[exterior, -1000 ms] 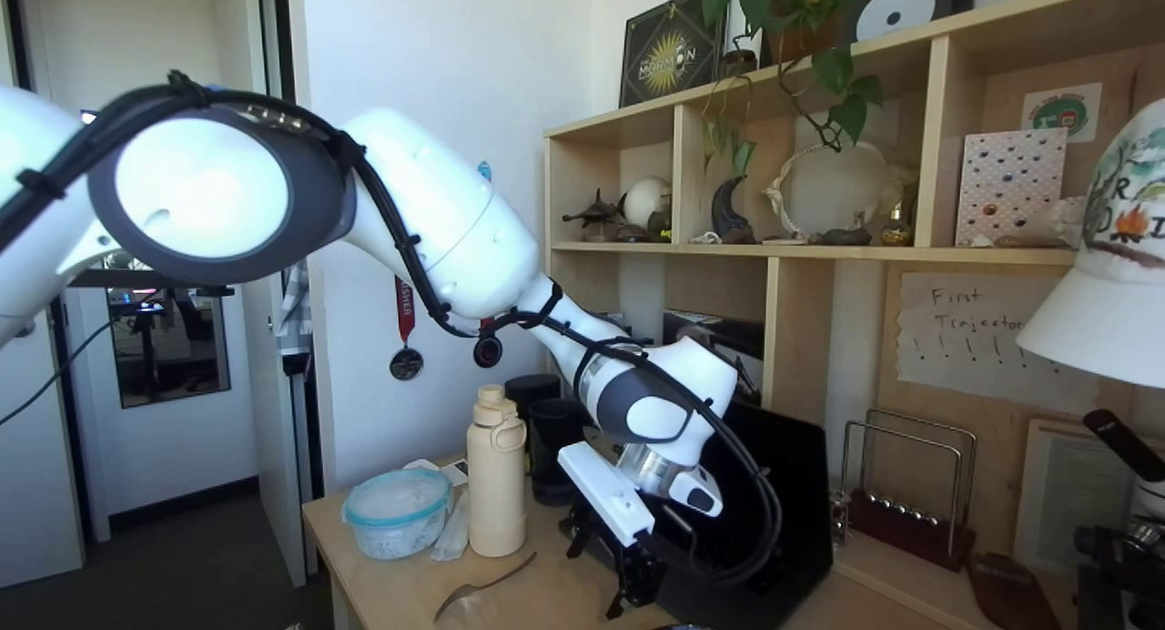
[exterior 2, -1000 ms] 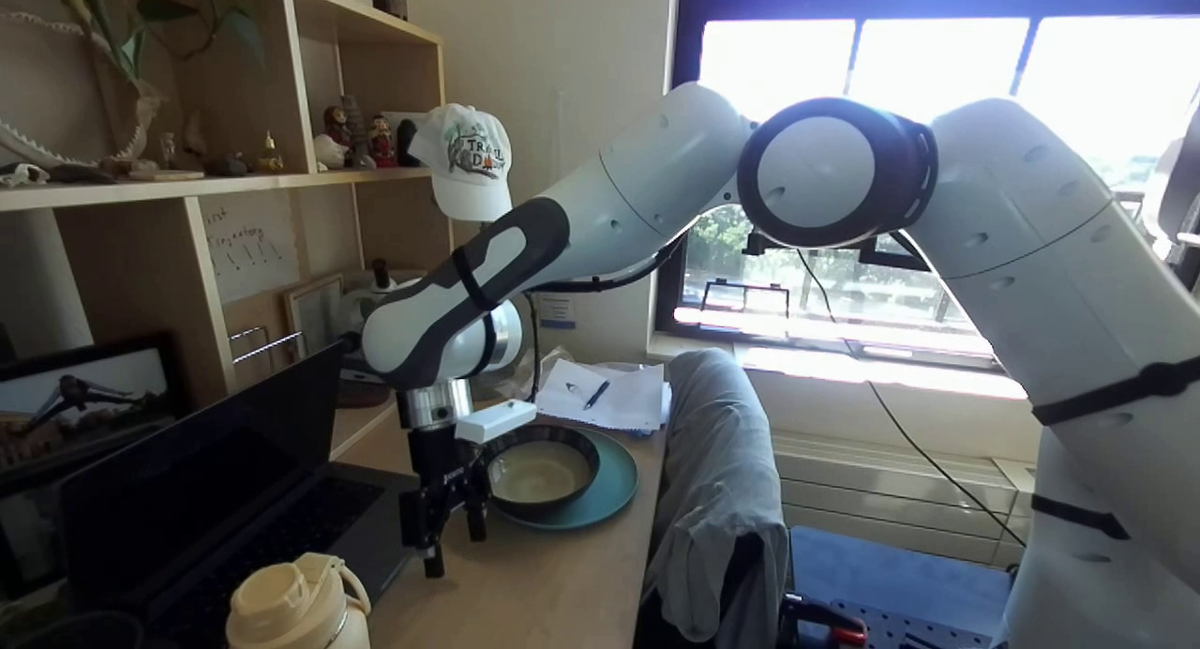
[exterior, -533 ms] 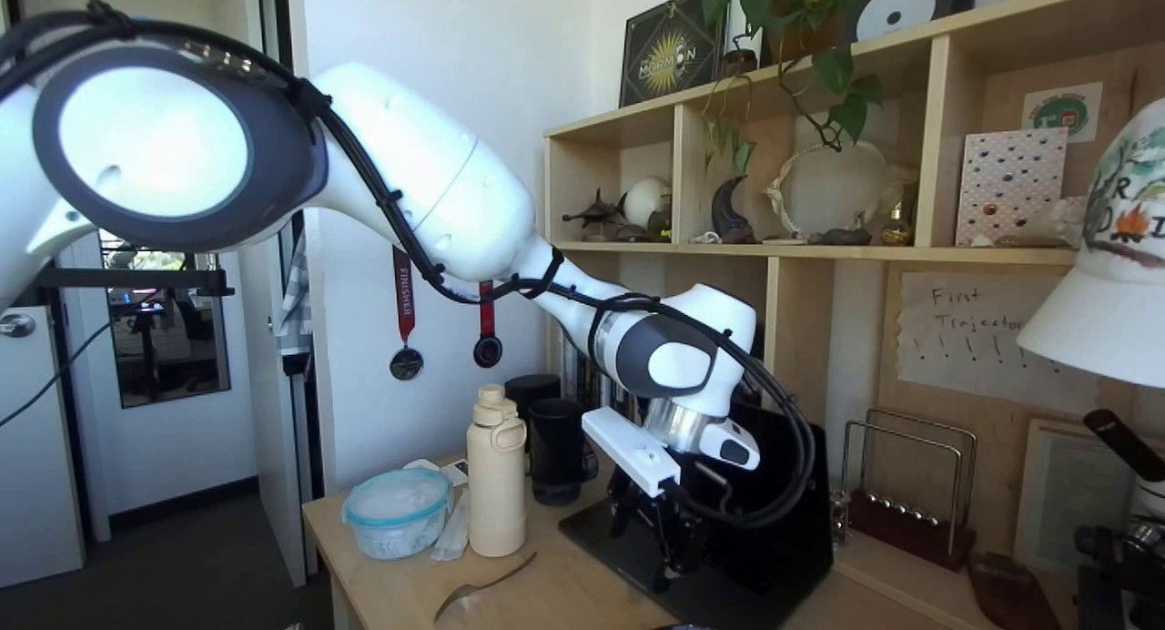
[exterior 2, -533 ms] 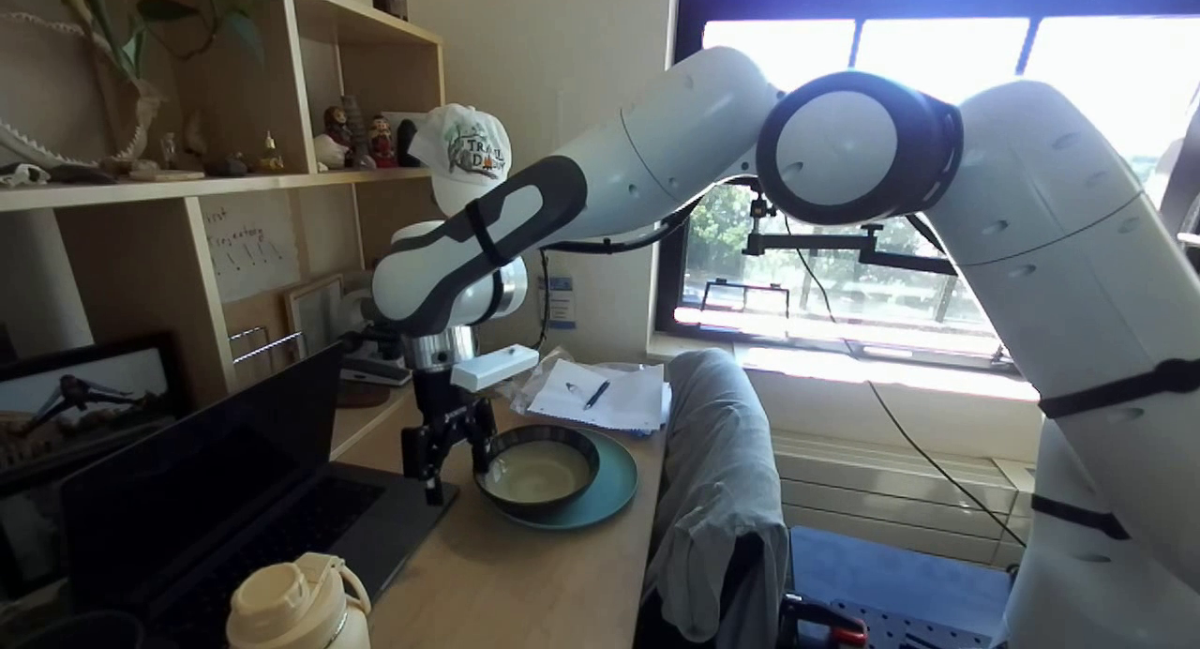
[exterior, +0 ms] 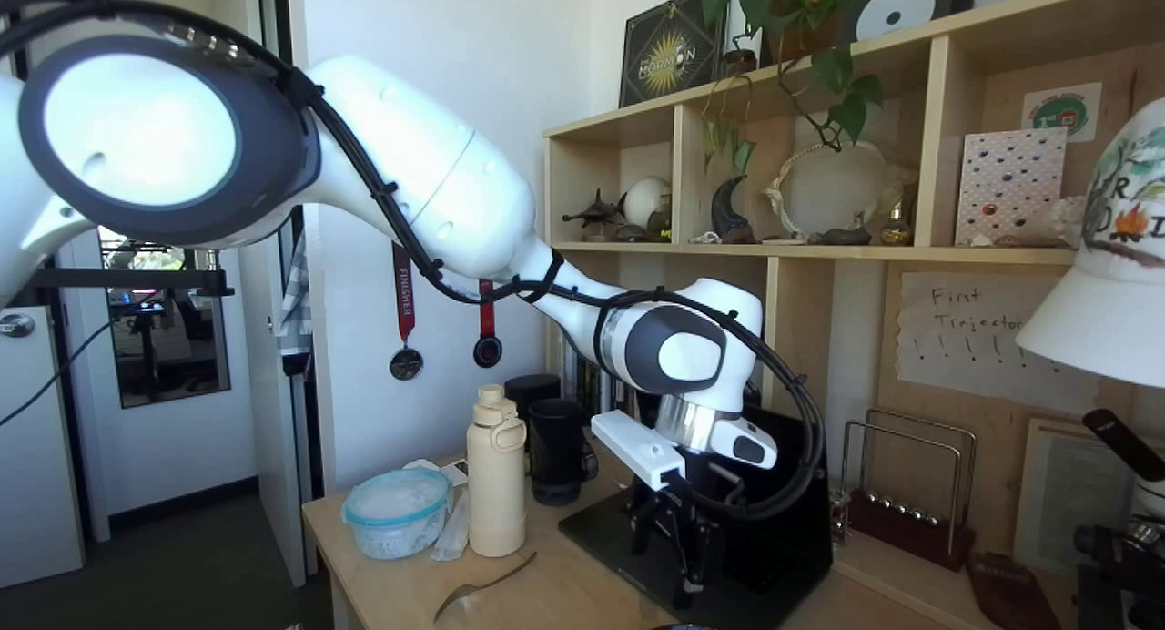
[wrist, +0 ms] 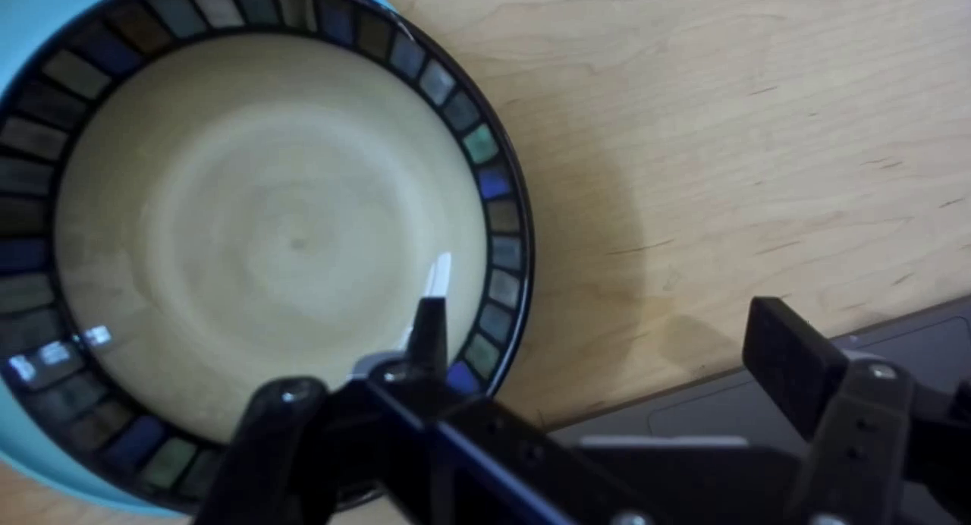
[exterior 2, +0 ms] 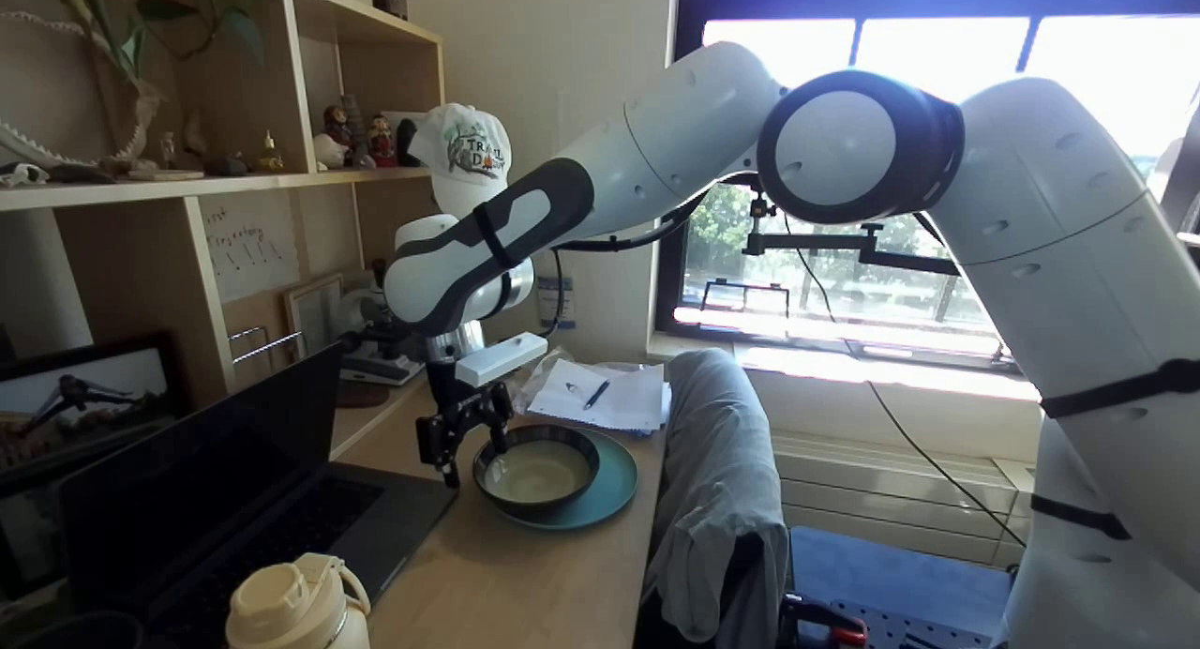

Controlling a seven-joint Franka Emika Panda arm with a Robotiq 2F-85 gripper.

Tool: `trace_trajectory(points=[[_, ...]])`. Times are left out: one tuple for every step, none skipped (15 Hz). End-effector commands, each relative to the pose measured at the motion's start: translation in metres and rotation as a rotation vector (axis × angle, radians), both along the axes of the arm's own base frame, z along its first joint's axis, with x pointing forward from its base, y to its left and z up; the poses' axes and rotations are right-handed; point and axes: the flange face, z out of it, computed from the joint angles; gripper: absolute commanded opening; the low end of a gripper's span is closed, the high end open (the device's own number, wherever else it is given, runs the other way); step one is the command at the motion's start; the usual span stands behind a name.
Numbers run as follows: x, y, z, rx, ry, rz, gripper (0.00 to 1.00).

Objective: Put the fork on the desk

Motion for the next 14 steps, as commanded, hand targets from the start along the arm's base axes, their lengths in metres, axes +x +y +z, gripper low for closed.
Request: trace_trajectory(points=[[-0.007,0.000,-0.008,-0.048,0.024,-0.032,1.00],[-0.009,-0.001,-0.014,-0.046,0.031,-0.034,1.00],[-0.010,-0.001,-0.018,-0.049,0.039,-0.036,1.00],[-0.012,-0.001,-0.024,-0.046,0.046,-0.036,1.00],[-0.014,-0.001,-0.029,-0.049,0.054,-0.037,1.00],[-0.016,-0.002,-0.034,-0.046,0.062,-0.038,1.00],[-0.017,-0.002,-0.038,-0.049,0.070,-0.041,1.00],[-0.019,-0.003,-0.042,-0.048,0.077,-0.045,1.00],[-0.020,-0.004,-0.046,-0.049,0.082,-0.049,1.00],[-0.022,-0.005,-0.047,-0.052,0.087,-0.055,1.00],[-0.023,-0.006,-0.048,-0.052,0.086,-0.057,1.00],[-0.024,-0.006,-0.048,-0.045,0.085,-0.049,1.00],[-0.024,-0.007,-0.047,-0.055,0.079,-0.052,1.00],[-0.024,-0.007,-0.045,-0.057,0.074,-0.049,1.00]])
